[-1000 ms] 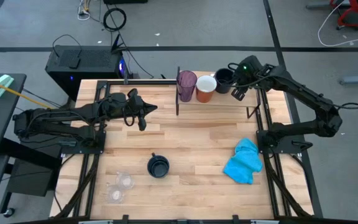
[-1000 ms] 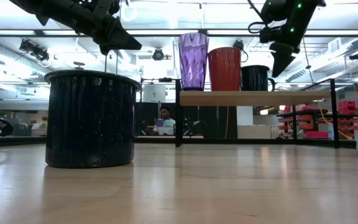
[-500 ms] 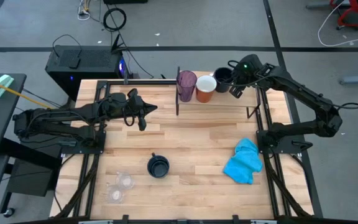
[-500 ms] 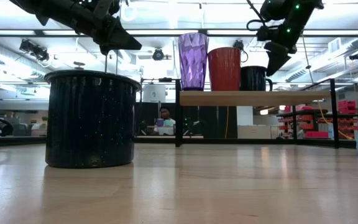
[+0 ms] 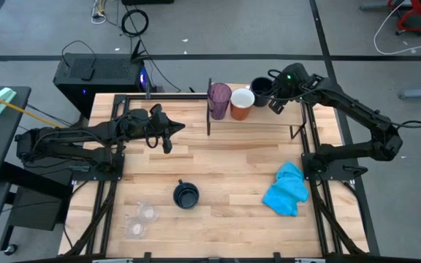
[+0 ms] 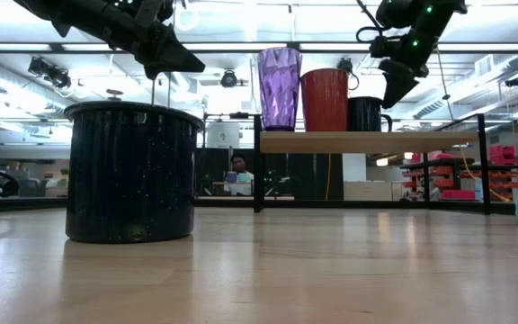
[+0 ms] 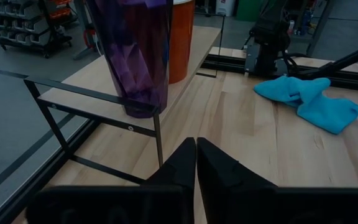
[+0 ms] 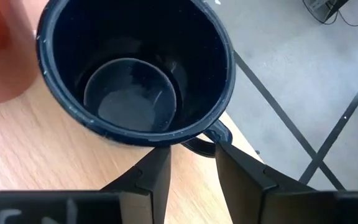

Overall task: Stack small to large cups/mugs on shelf
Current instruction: Put the right black mug on the shelf

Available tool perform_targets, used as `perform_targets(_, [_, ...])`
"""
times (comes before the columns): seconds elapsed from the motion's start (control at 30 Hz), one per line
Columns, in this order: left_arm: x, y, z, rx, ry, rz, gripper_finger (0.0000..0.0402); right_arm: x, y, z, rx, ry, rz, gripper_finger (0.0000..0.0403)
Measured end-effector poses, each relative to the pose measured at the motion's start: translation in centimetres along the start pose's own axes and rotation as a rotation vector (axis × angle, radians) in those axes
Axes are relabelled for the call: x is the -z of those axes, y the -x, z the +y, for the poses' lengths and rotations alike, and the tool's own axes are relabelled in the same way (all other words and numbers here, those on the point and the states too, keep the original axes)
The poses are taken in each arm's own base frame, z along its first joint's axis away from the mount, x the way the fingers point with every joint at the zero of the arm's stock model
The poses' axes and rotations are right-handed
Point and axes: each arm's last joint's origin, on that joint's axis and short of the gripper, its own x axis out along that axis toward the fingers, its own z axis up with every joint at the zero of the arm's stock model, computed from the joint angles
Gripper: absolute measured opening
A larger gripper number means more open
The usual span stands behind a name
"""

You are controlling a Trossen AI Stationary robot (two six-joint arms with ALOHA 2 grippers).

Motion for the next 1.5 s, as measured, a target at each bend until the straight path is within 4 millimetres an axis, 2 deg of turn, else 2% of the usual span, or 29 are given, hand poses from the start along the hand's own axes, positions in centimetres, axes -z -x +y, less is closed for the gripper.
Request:
perform_targets(0.2, [0.0,0.0,0.0,0.0,-0.001,0.0,0.0014,0.5,0.0,0.4,-0.101,-0.016,0.039,0.0131])
perform_targets(0.57, [0.0,0.0,0.0,0.0,0.0,0.0,0.0022,-0.3,0.4,1.8,-0.123,0.012,-0.033,0.0125])
perform_targets(0.83, [0.0,0.0,0.0,0.0,0.0,0.0,0.0014,-0.4,0.4,1.8,-0.119,0.012,-0.034,0.0121])
perform_targets(1.17, [0.0,0.0,0.0,0.0,0.0,0.0,0.0024,0.3,0.4,1.8,-0.12,0.048,0.027,0.0121])
perform_targets(1.3, [0.0,0.0,0.0,0.0,0.0,0.0,0.0019,0.2,0.3,1.3,-0.035,0.084,0.032,0.0119])
perform_targets(1.5, [0.0,0.0,0.0,0.0,0.001,0.0,0.0014,0.4,0.1,0.3,-0.001,0.076,0.048,0.0114])
